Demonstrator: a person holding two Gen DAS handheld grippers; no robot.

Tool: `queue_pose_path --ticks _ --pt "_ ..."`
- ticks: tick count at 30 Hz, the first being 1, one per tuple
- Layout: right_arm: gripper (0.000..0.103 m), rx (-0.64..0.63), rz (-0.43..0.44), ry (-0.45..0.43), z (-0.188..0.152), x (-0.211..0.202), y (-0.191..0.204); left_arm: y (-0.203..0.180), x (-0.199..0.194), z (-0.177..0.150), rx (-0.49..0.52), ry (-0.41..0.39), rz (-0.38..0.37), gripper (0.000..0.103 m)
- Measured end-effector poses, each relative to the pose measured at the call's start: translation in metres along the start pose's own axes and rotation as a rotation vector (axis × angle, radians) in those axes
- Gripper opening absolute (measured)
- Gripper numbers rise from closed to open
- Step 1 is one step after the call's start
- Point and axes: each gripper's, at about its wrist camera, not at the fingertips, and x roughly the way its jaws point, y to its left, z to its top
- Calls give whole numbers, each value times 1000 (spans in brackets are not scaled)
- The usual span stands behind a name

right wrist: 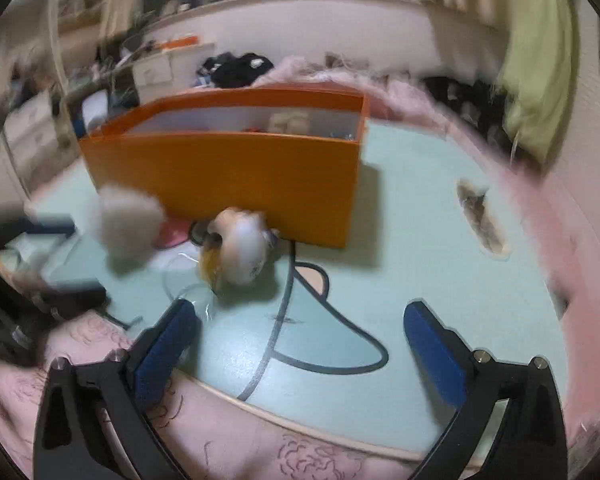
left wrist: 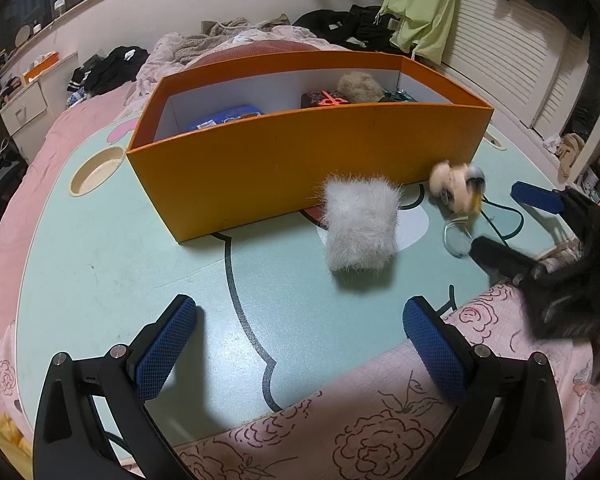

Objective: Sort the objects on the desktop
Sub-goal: 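Lift the figurine out and place it beside the box with the right gripper, then move the left gripper over the orange box, then grasp the brown printed carton in the box with the left gripper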

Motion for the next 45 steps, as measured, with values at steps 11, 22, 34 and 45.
queue_pose_path --ticks 11,22,34,45 --pt "103 12 11 1 -1 4 -3 19 -19 0 -80 -43 -54 103" --pt "103 12 11 0 -4 4 -3 59 -44 86 -203 77 -244 43" --pt "103 12 11 0 -5 3 -3 44 -6 149 -137 257 -45 43" --pt "103 13 11 -1 -7 2 -3 46 55 157 -45 437 180 45"
